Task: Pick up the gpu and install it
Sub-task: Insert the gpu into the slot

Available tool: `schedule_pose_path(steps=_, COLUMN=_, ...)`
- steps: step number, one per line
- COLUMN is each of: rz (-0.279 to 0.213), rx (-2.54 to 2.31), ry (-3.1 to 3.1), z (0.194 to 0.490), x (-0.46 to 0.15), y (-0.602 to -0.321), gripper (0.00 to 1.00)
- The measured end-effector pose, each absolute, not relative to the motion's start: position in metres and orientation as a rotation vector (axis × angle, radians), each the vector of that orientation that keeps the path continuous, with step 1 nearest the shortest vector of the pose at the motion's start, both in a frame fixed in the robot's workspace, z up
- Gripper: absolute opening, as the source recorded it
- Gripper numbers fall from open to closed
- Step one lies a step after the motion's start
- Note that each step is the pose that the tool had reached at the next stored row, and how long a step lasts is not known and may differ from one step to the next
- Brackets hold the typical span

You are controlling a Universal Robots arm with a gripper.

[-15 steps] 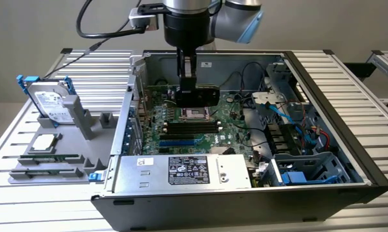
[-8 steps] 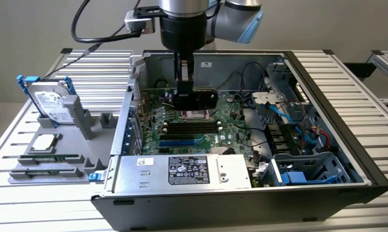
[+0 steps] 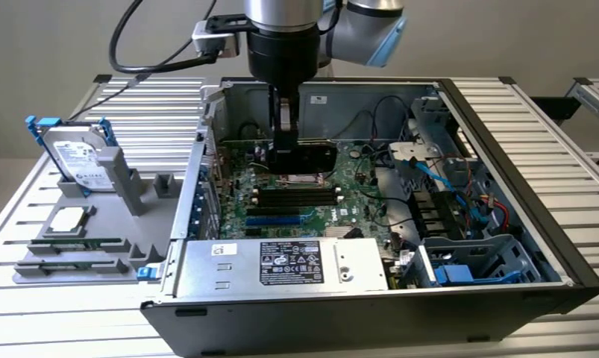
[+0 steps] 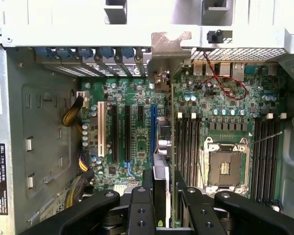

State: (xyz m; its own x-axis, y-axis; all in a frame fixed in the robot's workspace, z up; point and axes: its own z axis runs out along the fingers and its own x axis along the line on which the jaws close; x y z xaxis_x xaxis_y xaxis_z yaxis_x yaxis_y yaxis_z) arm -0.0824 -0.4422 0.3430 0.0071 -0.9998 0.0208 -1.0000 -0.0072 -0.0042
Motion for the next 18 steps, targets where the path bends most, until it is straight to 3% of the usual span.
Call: schedule_pose_path(steps=18, rz=0.034, rx=2.173, ry=-2.246, z=0.3348, x=-0.0824, y=-0.4427, gripper=0.27)
